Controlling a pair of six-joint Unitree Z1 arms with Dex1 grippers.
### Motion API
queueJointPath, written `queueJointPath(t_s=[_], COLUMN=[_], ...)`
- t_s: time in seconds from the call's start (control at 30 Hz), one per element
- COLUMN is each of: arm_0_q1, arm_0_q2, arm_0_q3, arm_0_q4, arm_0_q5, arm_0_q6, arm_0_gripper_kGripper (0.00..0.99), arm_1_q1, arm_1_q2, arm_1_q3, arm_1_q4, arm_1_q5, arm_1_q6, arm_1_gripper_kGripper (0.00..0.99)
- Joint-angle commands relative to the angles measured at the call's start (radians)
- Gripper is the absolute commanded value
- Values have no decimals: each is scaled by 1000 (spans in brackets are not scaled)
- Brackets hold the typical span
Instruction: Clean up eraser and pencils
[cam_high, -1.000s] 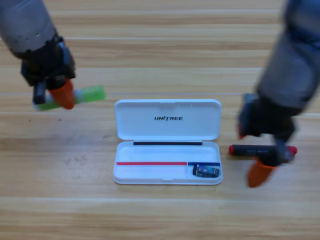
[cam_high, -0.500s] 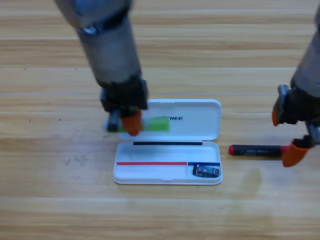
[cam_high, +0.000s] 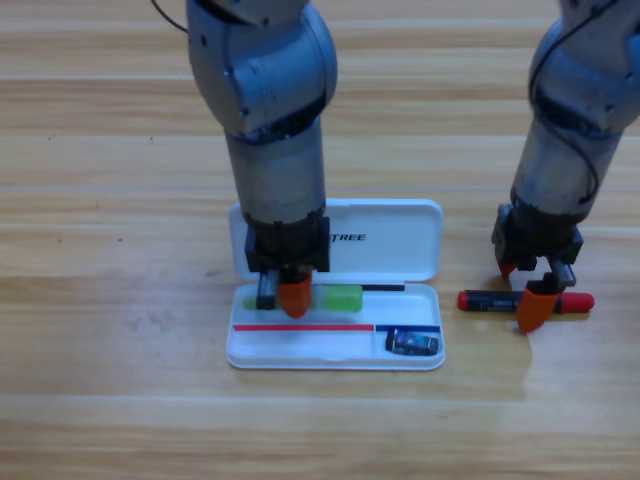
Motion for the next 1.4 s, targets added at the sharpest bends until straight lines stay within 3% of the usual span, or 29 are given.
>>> queueJointPath(t_s=[0.03,0.13,0.17,0.73,1.0,1.4], arm_0_q1=[-28,-26,-28,-29,-40,-45], arm_0_q2=[68,75,77,74,62,66], arm_0_q3=[1,1,3,23,38,43], arm_0_q4=[-11,-11,-11,-11,-11,-11], arm_0_q5=[-14,-16,-16,-27,-42,-50], arm_0_q6=[-13,-16,-19,-50,-56,-59], arm_0_gripper_kGripper=[0,0,0,0,0,0], arm_1_q1=[-30,-30,-30,-30,1,50], arm_1_q2=[95,101,103,58,-126,-202], arm_1_q3=[-12,-14,-12,6,-3,-9], arm_1_q4=[-25,-25,-25,-21,116,159], arm_1_q5=[-22,-20,-20,-23,-20,-6], arm_1_q6=[-22,-30,-31,-24,67,108], arm_1_gripper_kGripper=[537,101,0,0,0,0])
